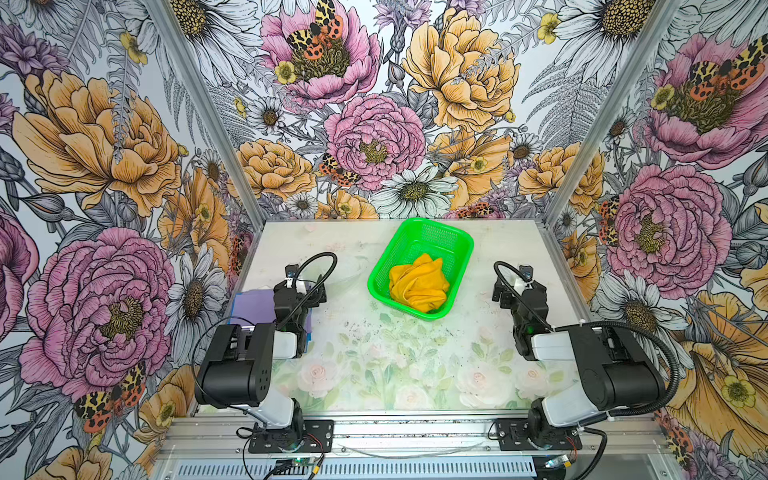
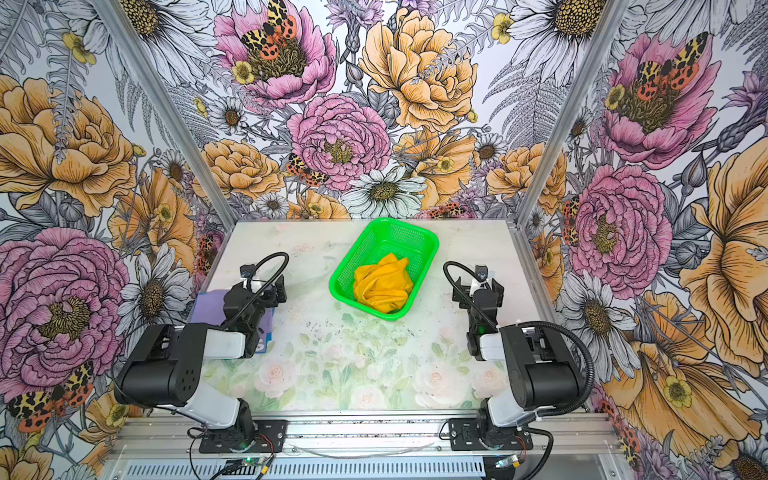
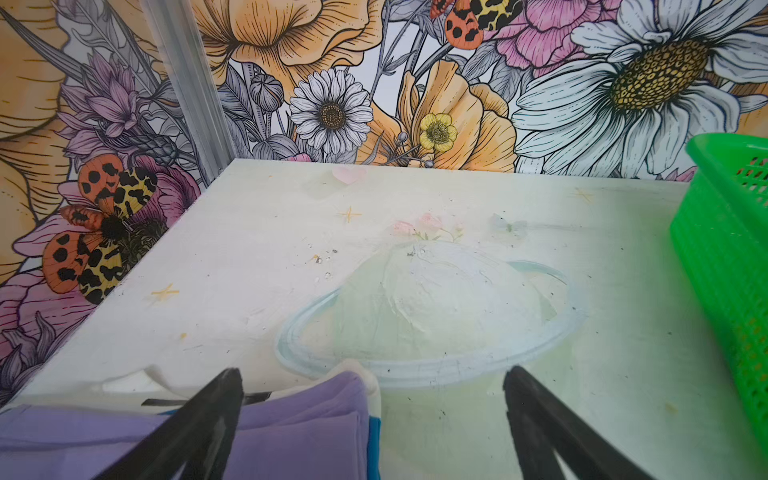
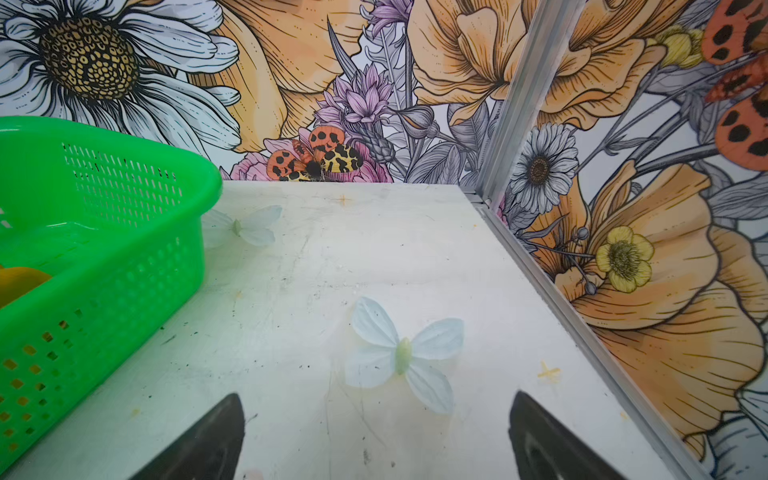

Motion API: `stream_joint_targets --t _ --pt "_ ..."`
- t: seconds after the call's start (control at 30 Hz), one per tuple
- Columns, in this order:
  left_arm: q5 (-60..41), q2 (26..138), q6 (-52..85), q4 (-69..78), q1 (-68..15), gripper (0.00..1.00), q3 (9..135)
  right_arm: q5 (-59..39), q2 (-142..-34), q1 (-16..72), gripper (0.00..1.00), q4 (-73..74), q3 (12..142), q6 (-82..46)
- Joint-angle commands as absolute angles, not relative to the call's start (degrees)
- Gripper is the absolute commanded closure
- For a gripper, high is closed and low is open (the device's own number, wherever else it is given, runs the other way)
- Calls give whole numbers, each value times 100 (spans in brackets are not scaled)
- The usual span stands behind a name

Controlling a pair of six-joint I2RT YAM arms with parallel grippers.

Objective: Fold and stack the t-shirts

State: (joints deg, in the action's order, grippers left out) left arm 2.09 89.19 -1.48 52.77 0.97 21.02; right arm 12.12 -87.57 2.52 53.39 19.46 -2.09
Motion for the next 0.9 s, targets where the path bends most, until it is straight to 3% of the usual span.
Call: stream_joint_targets --t 0.0,0.77,0.87 --pt "217 8868 -155 5334 45 1 2172 1184 -8805 212 1 5405 2035 -277" --pt "113 8826 -156 5254 68 1 2210 976 -8807 150 1 5204 2137 -282" --pt "669 8573 -314 4979 -191 1 2249 1020 -8797 153 0 5304 2091 -282"
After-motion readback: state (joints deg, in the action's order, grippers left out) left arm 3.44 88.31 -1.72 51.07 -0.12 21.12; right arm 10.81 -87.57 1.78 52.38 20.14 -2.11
